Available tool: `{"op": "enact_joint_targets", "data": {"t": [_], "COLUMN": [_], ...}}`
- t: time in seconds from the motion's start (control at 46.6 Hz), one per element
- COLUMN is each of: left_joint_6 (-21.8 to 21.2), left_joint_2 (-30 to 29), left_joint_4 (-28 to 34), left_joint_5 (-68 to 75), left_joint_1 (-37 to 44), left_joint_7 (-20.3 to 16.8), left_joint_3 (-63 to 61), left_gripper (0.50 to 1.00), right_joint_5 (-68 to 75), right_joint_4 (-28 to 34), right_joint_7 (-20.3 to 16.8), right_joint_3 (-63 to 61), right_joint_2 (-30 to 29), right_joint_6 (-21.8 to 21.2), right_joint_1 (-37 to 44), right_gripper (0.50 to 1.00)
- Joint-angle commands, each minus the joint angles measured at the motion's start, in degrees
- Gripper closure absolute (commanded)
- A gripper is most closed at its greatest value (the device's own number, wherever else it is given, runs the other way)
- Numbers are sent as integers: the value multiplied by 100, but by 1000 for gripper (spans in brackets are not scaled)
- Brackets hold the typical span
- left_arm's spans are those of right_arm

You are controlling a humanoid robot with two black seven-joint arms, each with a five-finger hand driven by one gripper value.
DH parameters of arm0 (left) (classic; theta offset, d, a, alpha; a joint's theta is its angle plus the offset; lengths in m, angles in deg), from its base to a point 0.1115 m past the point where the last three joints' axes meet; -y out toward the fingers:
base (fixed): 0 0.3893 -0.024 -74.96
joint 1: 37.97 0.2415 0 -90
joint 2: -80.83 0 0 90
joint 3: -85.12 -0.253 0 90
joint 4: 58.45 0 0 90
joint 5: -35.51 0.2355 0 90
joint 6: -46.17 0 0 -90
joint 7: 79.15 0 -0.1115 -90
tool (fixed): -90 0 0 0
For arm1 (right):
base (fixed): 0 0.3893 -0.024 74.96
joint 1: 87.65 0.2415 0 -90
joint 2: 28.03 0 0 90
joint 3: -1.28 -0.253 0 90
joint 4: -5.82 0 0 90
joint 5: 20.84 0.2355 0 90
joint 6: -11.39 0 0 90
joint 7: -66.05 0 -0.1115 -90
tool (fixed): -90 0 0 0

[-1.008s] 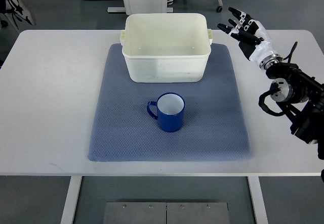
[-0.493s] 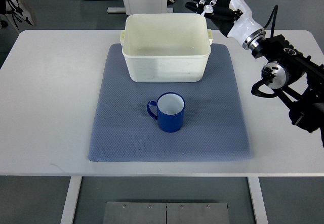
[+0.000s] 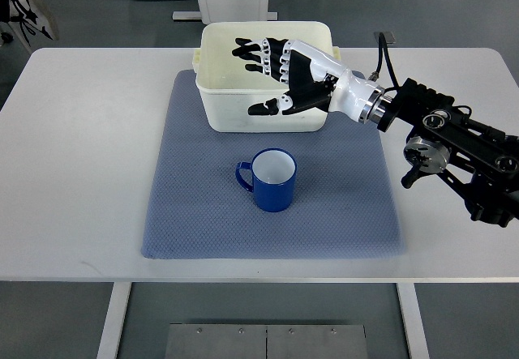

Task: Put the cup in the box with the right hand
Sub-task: 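Swing the right hand over the tub and down toward the blue mug, then close the right hand's fingers around the blue mug's rim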

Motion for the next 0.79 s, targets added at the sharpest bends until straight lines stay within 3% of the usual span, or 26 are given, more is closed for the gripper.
{"op": "enact_joint_targets", "data": {"t": [0.0,0.772], "left_joint_6": [0,0], "left_joint_2": [0,0], "left_joint_4": [-1,-1], "left_joint_5": [-1,-1], "left_joint_1": [0,0], "left_joint_7": [0,0], "left_joint_3": [0,0], "left_gripper": [500,500], "right_joint_5": [-70,-633], "right_joint_4": [-3,-38], "right_joint_7": [-1,87], "right_joint_3": [137,762], "right_joint_2": [-2,-10], "right_joint_6": [0,-9], "right_joint_1": [0,-255], "right_gripper": [505,502]}}
